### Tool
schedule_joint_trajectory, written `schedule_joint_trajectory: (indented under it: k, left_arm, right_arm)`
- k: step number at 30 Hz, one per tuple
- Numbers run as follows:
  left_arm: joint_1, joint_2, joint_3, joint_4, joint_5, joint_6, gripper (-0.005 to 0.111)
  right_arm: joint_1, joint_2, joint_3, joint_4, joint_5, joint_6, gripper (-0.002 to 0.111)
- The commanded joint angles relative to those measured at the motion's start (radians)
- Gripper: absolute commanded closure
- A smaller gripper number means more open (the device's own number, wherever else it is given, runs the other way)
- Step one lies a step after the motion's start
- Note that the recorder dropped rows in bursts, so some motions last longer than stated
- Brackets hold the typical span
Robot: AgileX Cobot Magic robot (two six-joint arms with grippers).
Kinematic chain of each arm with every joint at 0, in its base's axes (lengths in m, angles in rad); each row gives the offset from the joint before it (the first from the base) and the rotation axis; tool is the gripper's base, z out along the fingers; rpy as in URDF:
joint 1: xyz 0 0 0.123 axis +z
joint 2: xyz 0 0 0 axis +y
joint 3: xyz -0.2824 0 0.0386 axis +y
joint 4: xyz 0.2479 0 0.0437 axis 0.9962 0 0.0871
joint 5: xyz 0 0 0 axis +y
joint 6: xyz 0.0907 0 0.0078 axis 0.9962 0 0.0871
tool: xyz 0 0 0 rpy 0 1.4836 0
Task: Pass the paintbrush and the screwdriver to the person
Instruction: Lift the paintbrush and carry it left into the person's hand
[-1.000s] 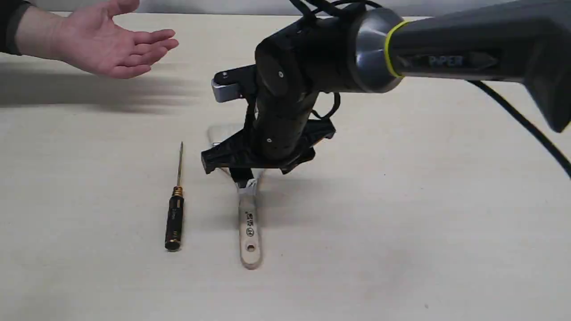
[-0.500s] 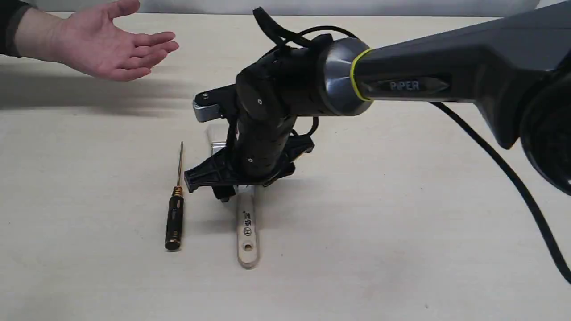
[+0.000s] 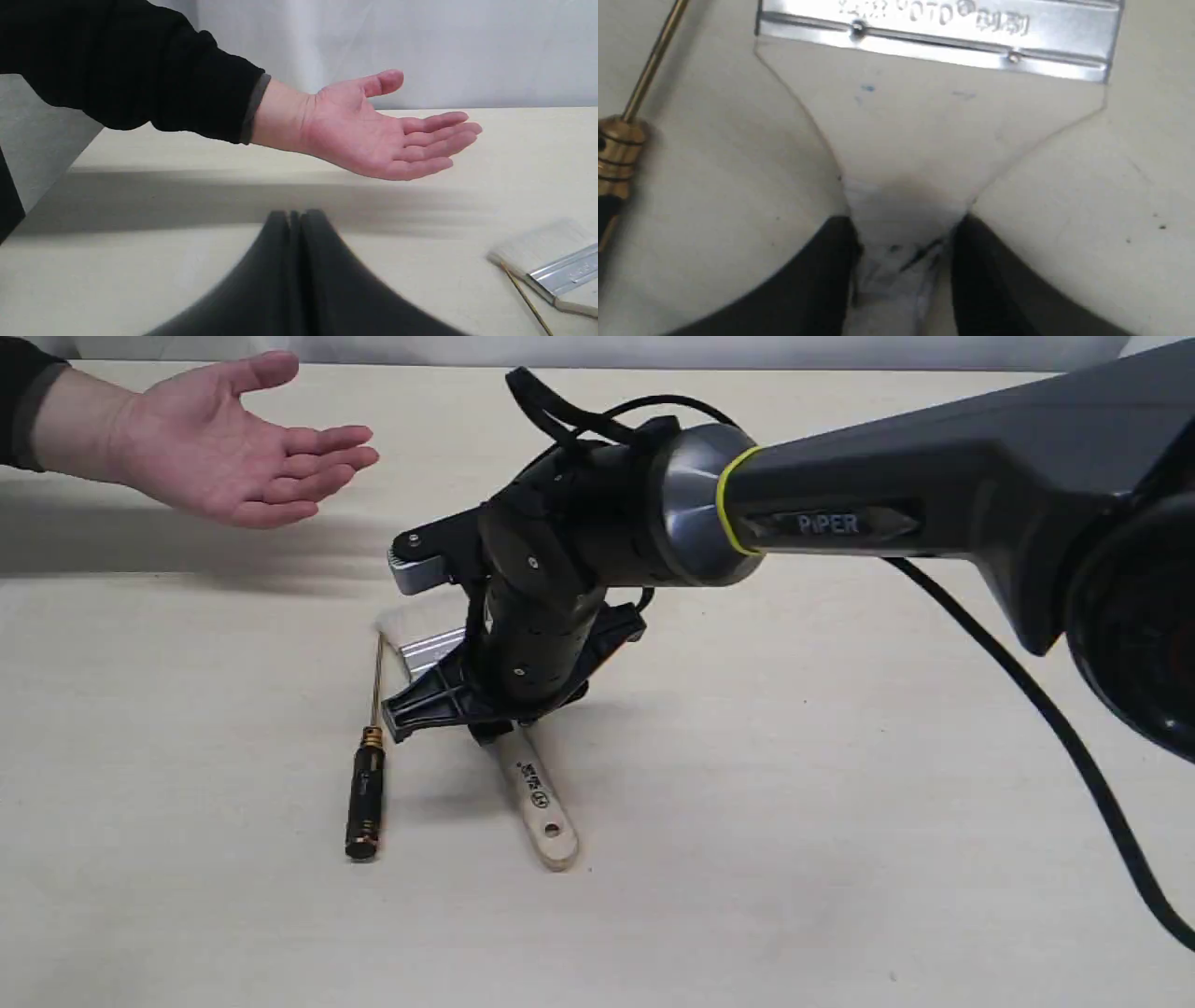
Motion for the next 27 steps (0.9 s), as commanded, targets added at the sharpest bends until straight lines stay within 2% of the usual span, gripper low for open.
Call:
schedule_joint_trajectory:
  k: [1,14,19,27]
  left_arm:
    - [-0.008,-0.002,0.002,-0.002,-0.006,-0.002,0.107]
    - [-0.008,-0.002,0.002,-0.005,-0.004,-0.002,0.107]
    - [-0.008,-0.002,0.002,-0.005,-0.004,-0.002,0.107]
    - [-0.008,-0.002,0.002,-0.005,-0.004,-0.002,0.107]
  right_arm:
    - [-0.004,-0.02,0.018,-0.053,0.054,-0.033,0.104]
    - [-0.004,-0.454,0.018,-0.04,0.098,-0.053,0.104]
    - [-0.004,-0.546,0.018,0.019,-0.033,-0.075,0.104]
    - [-0.004,-0.473,0.018,0.315,-0.36,-0.338,0.104]
